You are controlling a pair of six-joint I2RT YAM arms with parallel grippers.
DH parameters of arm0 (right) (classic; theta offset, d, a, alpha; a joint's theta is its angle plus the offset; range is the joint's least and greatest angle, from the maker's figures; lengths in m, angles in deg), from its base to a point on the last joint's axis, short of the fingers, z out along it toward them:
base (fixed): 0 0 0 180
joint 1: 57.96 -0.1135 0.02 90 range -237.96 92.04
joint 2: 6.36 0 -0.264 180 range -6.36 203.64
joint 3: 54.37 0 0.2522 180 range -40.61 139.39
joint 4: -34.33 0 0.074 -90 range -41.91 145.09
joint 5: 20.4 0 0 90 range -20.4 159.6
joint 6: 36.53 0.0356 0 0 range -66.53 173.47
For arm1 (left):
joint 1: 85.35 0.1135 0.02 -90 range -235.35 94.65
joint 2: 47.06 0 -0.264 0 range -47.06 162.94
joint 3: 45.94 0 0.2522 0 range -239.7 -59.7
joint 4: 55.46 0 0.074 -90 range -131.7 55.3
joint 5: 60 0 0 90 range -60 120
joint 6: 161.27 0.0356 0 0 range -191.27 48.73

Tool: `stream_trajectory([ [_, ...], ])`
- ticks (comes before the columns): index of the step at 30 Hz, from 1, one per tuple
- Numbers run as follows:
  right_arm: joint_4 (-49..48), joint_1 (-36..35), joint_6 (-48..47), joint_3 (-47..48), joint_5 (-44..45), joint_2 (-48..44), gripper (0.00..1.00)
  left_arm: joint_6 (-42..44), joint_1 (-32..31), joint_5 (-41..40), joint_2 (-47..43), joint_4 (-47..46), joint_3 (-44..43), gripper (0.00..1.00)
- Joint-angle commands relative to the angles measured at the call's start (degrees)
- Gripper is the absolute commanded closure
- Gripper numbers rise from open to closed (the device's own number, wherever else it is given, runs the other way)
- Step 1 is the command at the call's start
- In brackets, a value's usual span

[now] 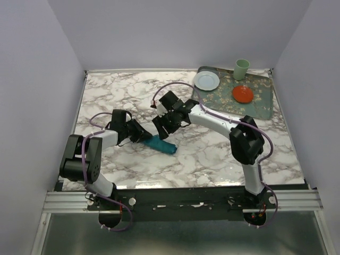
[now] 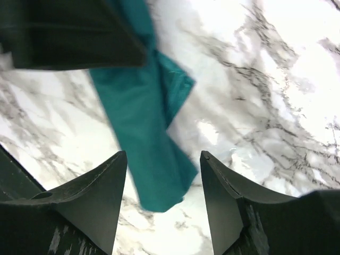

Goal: Fold the napkin, place the utensils inside, and roll it up
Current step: Roll the napkin with the utensil

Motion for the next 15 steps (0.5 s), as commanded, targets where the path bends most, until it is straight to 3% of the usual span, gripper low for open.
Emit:
stream_trajectory([
  [1, -10.2, -6.6, -1.7, -6.2, 13.2, -5.4, 0.34, 0.1, -0.2, 0.1, 2.3, 1.2, -0.4, 0.71],
  [15, -18.7, -15.1, -11.0, -10.3, 24.5, -1.6, 0.35, 1.0, 0.1, -0.3, 3.4, 3.2, -1.6, 0.72],
])
